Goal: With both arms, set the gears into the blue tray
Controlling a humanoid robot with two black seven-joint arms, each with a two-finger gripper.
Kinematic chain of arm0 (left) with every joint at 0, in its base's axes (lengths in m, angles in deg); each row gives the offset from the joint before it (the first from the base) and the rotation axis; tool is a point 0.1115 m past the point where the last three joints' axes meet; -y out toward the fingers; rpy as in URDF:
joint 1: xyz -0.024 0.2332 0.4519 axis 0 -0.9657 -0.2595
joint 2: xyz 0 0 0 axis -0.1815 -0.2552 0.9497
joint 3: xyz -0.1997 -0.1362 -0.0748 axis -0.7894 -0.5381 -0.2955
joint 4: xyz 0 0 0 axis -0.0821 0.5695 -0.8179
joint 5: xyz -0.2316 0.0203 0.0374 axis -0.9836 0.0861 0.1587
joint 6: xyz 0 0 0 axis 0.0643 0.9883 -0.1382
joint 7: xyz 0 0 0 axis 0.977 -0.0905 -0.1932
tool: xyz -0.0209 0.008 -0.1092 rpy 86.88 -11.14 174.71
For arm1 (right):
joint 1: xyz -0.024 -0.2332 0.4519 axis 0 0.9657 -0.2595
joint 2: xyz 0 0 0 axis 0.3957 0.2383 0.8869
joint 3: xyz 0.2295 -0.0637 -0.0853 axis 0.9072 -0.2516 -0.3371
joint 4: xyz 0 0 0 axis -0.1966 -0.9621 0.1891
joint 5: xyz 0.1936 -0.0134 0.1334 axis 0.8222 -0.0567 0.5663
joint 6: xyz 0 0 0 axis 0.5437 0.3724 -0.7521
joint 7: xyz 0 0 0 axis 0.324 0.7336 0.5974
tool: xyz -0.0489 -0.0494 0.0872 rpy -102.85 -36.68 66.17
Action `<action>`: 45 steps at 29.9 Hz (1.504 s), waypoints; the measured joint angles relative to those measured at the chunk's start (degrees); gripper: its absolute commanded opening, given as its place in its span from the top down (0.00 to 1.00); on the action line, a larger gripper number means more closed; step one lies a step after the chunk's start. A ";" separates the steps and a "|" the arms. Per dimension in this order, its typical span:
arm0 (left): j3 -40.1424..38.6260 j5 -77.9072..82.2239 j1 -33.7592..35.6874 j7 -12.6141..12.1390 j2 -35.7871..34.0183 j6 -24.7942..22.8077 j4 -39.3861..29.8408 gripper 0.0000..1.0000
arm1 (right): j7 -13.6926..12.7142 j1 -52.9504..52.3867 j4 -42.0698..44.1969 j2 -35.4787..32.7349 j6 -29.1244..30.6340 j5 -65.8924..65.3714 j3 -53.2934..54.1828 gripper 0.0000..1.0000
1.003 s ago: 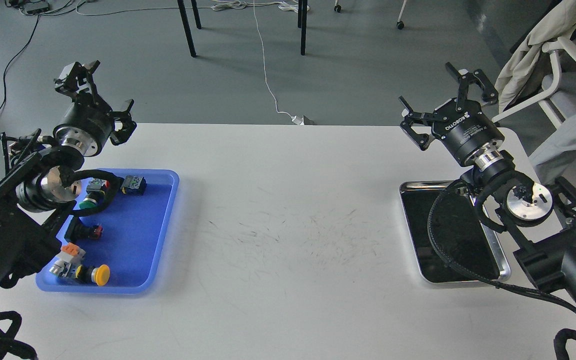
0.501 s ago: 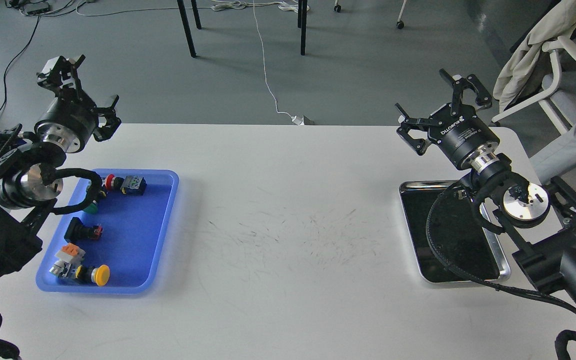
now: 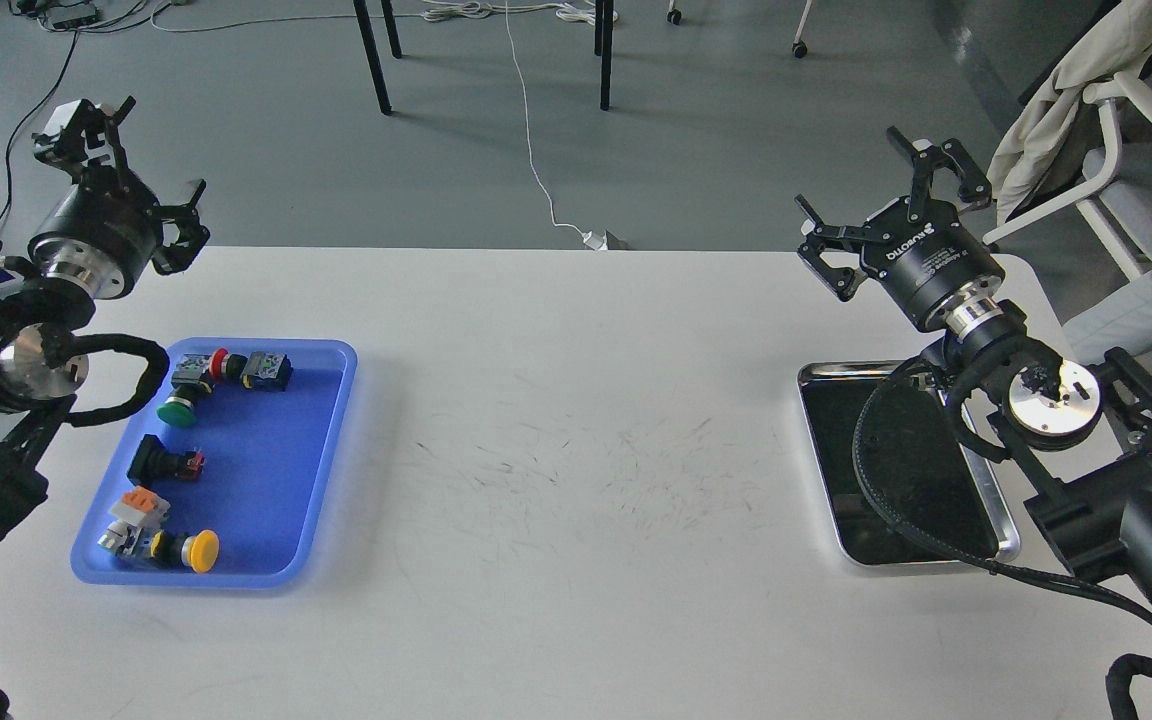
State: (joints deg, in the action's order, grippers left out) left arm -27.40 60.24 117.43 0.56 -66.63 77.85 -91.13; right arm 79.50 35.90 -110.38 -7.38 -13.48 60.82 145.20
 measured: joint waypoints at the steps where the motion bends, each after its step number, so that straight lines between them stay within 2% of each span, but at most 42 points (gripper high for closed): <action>1: 0.00 -0.05 0.00 0.04 0.16 0.00 0.00 0.02 | 0.00 0.08 0.43 0.03 0.03 0.00 -0.02 0.01; 12: -0.01 -0.14 -0.05 0.23 0.79 0.00 0.00 0.02 | -0.51 0.25 -0.26 -0.52 0.35 -0.55 -2.42 0.01; 14: -0.01 -0.14 -0.05 0.23 0.79 0.00 0.00 0.02 | -0.74 0.30 -2.23 -3.61 0.39 -1.68 -4.78 0.01; 18: -0.02 -0.14 -0.01 0.23 1.13 0.00 0.00 0.02 | -1.42 -1.81 -8.20 -13.92 0.39 -9.05 -12.95 0.01; 21: -0.02 -0.13 0.13 0.23 2.13 0.10 0.00 0.02 | -3.67 -4.38 -12.35 -21.21 0.42 -17.24 -18.78 0.01; 26: -0.07 0.03 0.27 0.20 2.87 0.51 0.00 0.02 | -5.77 -7.68 -20.67 -32.30 0.44 -41.15 -28.41 0.01; 29: -0.07 0.10 0.27 0.17 2.91 0.51 -0.06 0.02 | -6.49 -9.11 -24.59 -35.81 0.58 -55.27 -33.28 0.01; 32: -0.04 0.20 0.28 0.16 2.81 0.46 -0.07 0.02 | -7.56 -11.98 -25.14 -36.76 0.73 -63.09 -39.12 0.01; 36: -0.04 0.22 0.55 0.16 2.69 0.53 -0.09 0.02 | -10.17 -18.31 -22.61 -35.95 0.90 -65.22 -48.67 0.01; 40: -0.08 0.23 0.60 0.16 2.62 0.69 -0.11 0.02 | -11.14 -23.74 -17.88 -30.94 1.16 -65.53 -57.72 0.01; 45: -0.11 0.21 0.61 0.17 1.89 0.71 -0.76 0.02 | -11.27 -25.29 -14.53 -25.42 1.19 -65.97 -61.54 0.01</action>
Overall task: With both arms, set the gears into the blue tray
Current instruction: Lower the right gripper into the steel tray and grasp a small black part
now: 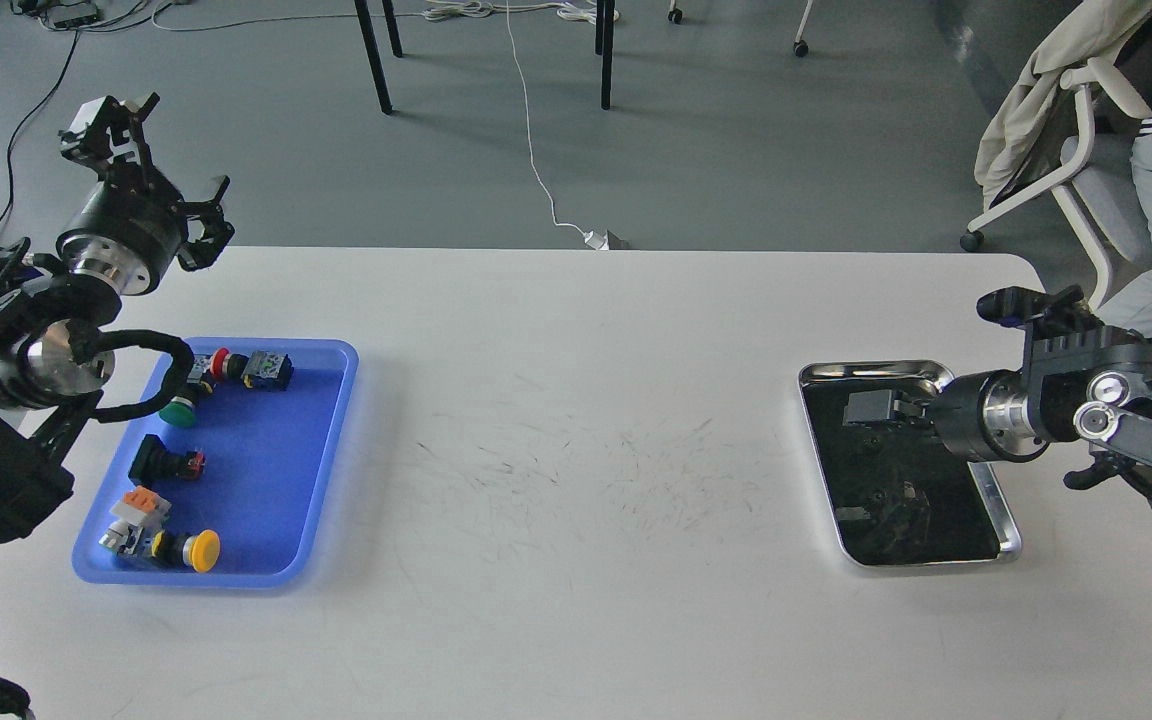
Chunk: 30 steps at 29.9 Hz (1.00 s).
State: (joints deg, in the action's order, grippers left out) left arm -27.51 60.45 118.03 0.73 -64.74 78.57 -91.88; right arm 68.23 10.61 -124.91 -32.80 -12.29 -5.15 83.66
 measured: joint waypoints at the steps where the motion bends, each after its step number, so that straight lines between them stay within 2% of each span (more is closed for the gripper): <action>1: 0.00 -0.03 0.00 0.00 -0.11 0.00 -0.06 0.02 | -0.01 0.00 0.67 0.47 0.00 -0.37 -0.21 0.02; 7: 0.00 -0.08 -0.14 0.09 -0.83 -0.03 -0.14 0.02 | 0.12 -0.40 3.62 3.02 0.00 -1.78 -2.53 0.10; 12: 0.00 -0.09 -0.17 0.09 -0.91 -0.03 -0.14 0.02 | 0.38 -1.66 4.59 3.52 0.76 -1.91 -3.96 0.30; 17: -0.14 -0.08 -0.20 0.09 -0.93 -0.02 -0.12 0.02 | 0.92 -4.24 5.23 5.16 1.49 -1.88 -6.36 0.43; 21: -0.27 -0.11 -0.20 0.09 -1.56 -0.07 -0.11 0.02 | 1.05 -5.23 5.27 5.49 1.77 -1.85 -7.39 0.48; 30: -0.36 -0.25 -0.26 0.85 -2.52 -0.34 -0.11 0.02 | 1.06 -7.51 5.50 5.98 3.49 -1.89 -10.72 0.48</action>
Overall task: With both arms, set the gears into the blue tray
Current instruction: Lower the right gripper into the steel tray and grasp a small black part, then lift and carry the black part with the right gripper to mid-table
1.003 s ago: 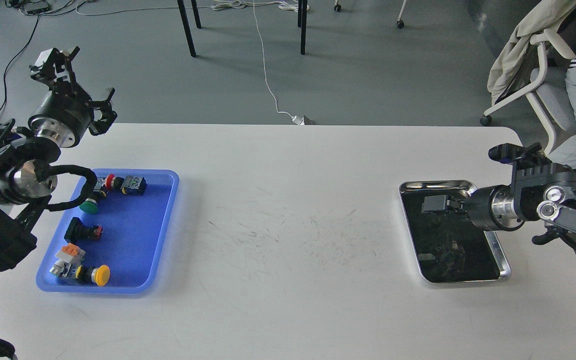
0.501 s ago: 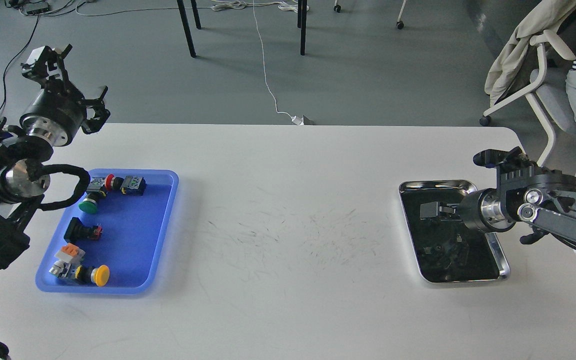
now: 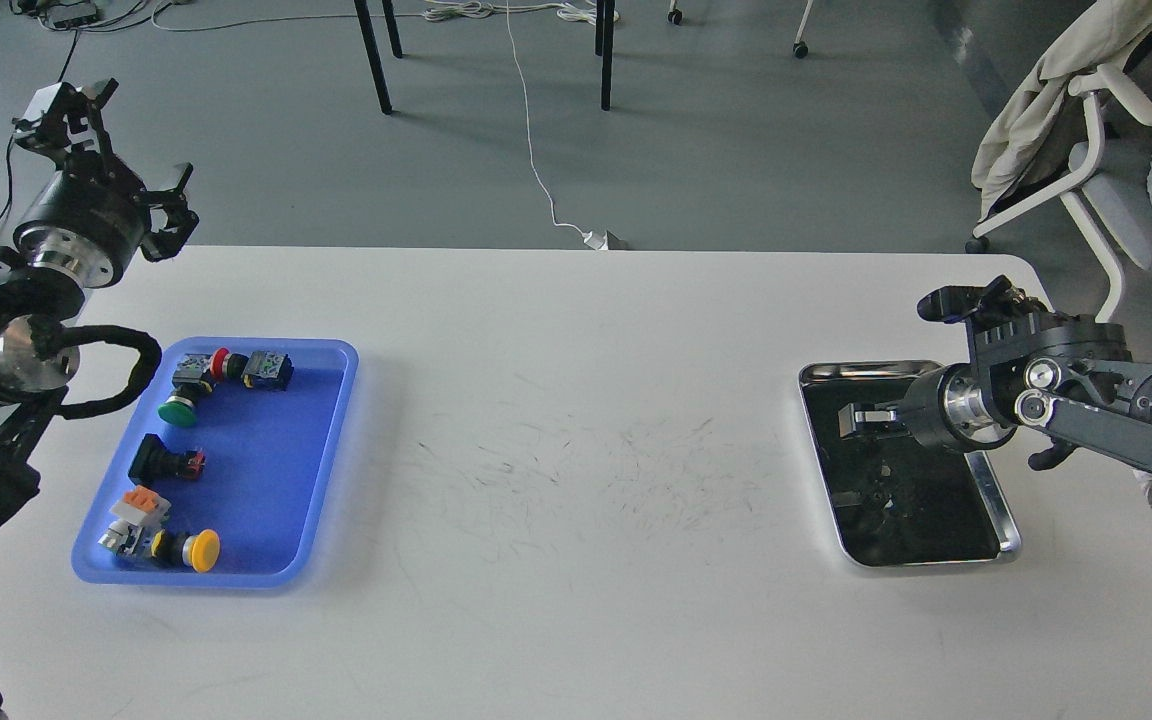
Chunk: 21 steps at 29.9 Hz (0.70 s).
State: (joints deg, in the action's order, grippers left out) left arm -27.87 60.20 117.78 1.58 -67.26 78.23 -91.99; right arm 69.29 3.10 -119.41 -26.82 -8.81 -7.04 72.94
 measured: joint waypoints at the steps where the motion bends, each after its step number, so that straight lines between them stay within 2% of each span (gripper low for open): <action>1: 0.00 0.00 0.00 0.01 0.00 -0.01 0.00 0.02 | 0.00 -0.06 0.05 0.12 0.04 -0.02 -0.35 0.48; 9: -0.13 -0.01 0.00 0.03 -0.08 -0.02 0.00 0.02 | 0.00 -0.10 0.87 0.65 0.59 -0.03 -1.10 0.49; 12: -0.15 -0.01 0.00 0.03 -0.09 -0.02 0.00 0.02 | 0.00 0.01 1.57 0.69 0.66 -0.06 -1.63 0.54; 13: -0.15 -0.01 0.00 0.03 -0.09 -0.02 0.00 0.02 | 0.02 0.03 1.73 0.69 0.66 -0.11 -2.00 0.58; 16: 0.00 -0.01 0.00 0.04 -0.09 -0.02 0.00 0.02 | 0.49 0.04 1.94 0.94 0.66 -0.21 -2.55 0.85; 17: 0.05 -0.01 0.00 0.08 -0.09 -0.02 0.00 0.02 | 0.63 0.02 2.00 1.06 0.68 -0.23 -2.61 0.91; 19: 0.10 -0.01 -0.06 0.11 -0.11 -0.02 0.00 0.02 | 0.79 -0.05 2.03 1.37 0.98 -0.24 -2.71 0.98; 21: 0.11 -0.01 -0.08 0.12 -0.40 -0.02 0.00 0.02 | 0.92 -0.18 2.03 1.53 1.32 -0.24 -2.71 0.99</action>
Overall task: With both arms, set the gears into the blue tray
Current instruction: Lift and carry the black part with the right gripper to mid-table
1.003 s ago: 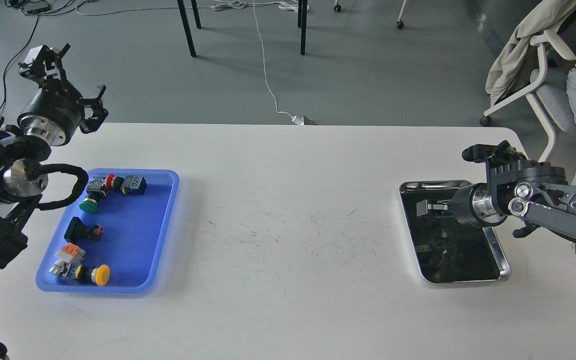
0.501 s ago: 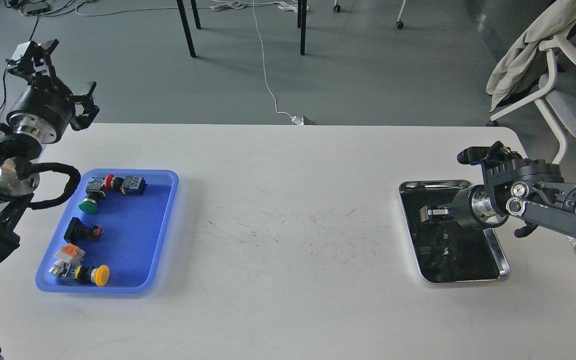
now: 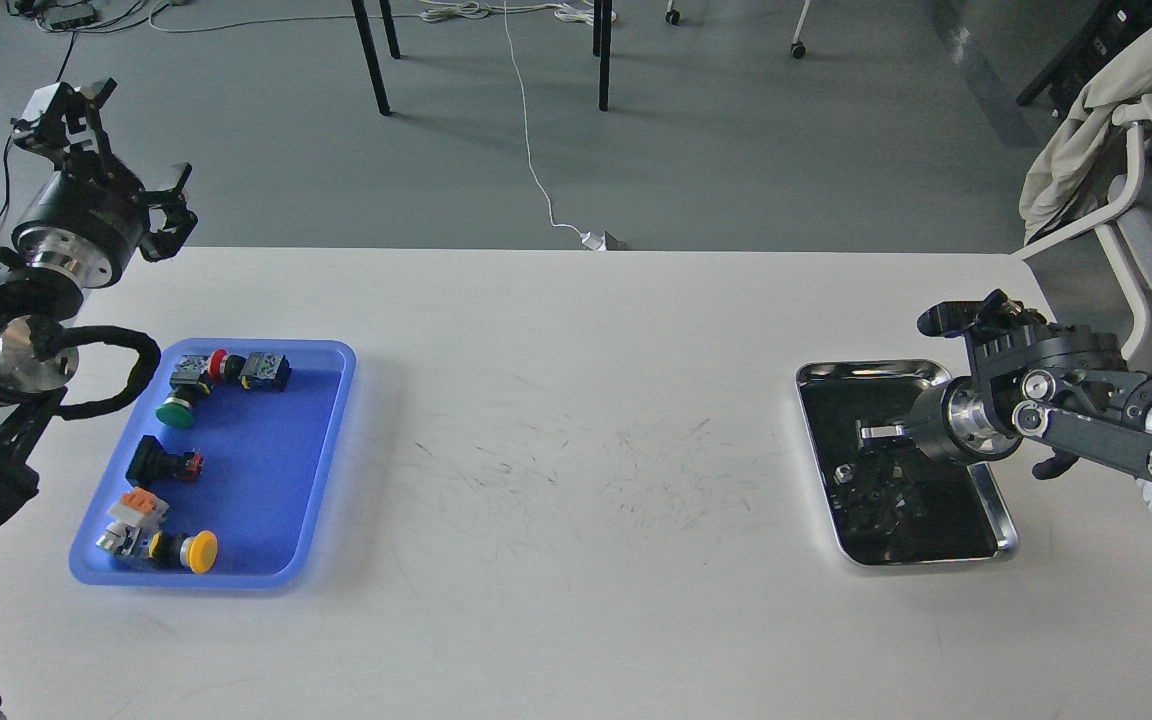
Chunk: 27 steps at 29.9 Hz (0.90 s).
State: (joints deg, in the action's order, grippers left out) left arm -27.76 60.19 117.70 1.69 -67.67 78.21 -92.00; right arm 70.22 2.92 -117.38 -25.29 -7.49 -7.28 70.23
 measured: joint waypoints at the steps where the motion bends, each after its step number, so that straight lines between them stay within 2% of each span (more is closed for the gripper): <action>1: 0.01 0.00 0.00 0.02 -0.08 0.00 0.00 0.02 | 0.14 -0.07 0.00 0.08 0.13 0.00 0.00 0.99; 9: 0.08 0.00 -0.01 0.02 -0.70 0.00 0.00 0.02 | 0.32 -4.64 -1.82 -0.52 0.59 0.81 0.51 0.99; 12: 0.16 0.05 -0.01 0.02 -0.83 0.00 0.04 0.02 | 0.67 -10.13 -6.40 -1.83 1.09 2.25 0.63 0.99; 17: 0.17 0.08 -0.01 0.02 -1.02 0.01 0.17 0.02 | 1.06 -21.32 -11.95 -1.45 1.23 12.19 0.70 0.99; 20: 0.12 0.06 -0.01 0.02 -1.02 0.01 0.17 0.02 | 1.97 -24.83 -12.25 3.05 1.23 16.09 0.92 0.99; 22: 0.05 0.03 -0.01 0.02 -0.99 0.00 0.15 0.02 | 3.46 -25.63 -11.45 7.19 0.44 17.25 1.25 0.99; 27: -0.26 -0.08 -0.03 0.01 -0.52 0.13 0.16 0.02 | 8.86 -24.60 -4.49 20.44 -3.65 18.08 1.82 0.99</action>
State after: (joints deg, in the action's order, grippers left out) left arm -28.02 60.10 117.67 1.71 -68.19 78.34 -91.84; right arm 79.08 -21.67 -121.87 -4.84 -11.14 10.80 72.05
